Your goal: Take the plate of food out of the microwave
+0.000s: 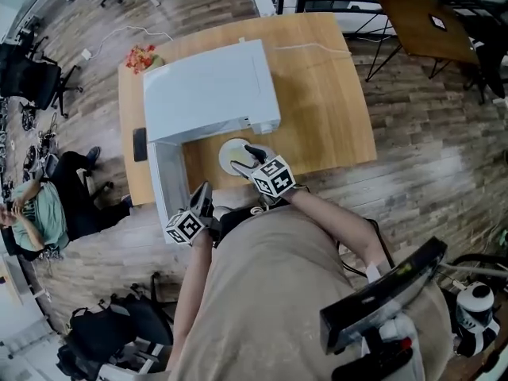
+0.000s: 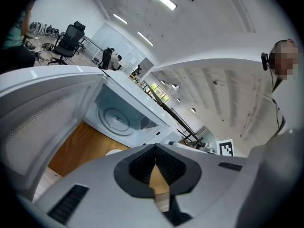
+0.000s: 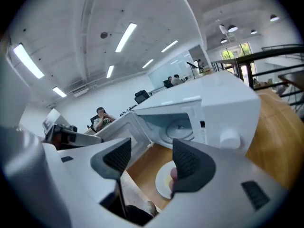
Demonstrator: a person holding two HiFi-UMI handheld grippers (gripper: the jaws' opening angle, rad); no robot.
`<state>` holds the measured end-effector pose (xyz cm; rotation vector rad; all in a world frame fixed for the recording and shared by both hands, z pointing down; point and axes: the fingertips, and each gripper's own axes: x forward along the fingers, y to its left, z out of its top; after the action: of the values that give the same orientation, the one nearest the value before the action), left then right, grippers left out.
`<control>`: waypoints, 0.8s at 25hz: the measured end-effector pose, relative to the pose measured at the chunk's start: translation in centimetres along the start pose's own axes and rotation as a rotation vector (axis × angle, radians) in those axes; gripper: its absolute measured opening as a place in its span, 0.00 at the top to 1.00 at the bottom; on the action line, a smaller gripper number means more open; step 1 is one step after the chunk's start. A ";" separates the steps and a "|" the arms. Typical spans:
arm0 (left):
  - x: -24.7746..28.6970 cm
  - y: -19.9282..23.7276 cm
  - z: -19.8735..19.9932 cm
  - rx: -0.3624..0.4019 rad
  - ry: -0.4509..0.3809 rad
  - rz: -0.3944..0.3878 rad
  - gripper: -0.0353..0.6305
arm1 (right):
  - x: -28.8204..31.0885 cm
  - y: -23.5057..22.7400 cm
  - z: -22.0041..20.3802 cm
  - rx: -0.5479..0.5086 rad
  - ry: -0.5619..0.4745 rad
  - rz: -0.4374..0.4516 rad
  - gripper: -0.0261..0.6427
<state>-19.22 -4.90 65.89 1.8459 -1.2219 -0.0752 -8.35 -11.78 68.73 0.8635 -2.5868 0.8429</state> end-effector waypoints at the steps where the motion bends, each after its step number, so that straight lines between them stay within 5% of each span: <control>1: 0.1 -0.5 0.3 0.001 -0.006 -0.014 0.94 | -1.0 0.8 1.2 -0.031 -0.030 0.012 0.54; 10: 0.5 -6.3 4.1 0.049 -0.086 -0.132 0.94 | -10.5 2.8 11.5 -0.170 -0.292 -0.066 0.54; 20: -0.7 -11.3 9.6 0.251 -0.193 -0.176 0.94 | -17.8 4.5 17.3 -0.466 -0.417 -0.245 0.55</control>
<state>-16.22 -9.23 51.99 2.2048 -1.2417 -0.2097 1.32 -11.37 45.49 1.2678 -2.7531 -0.0234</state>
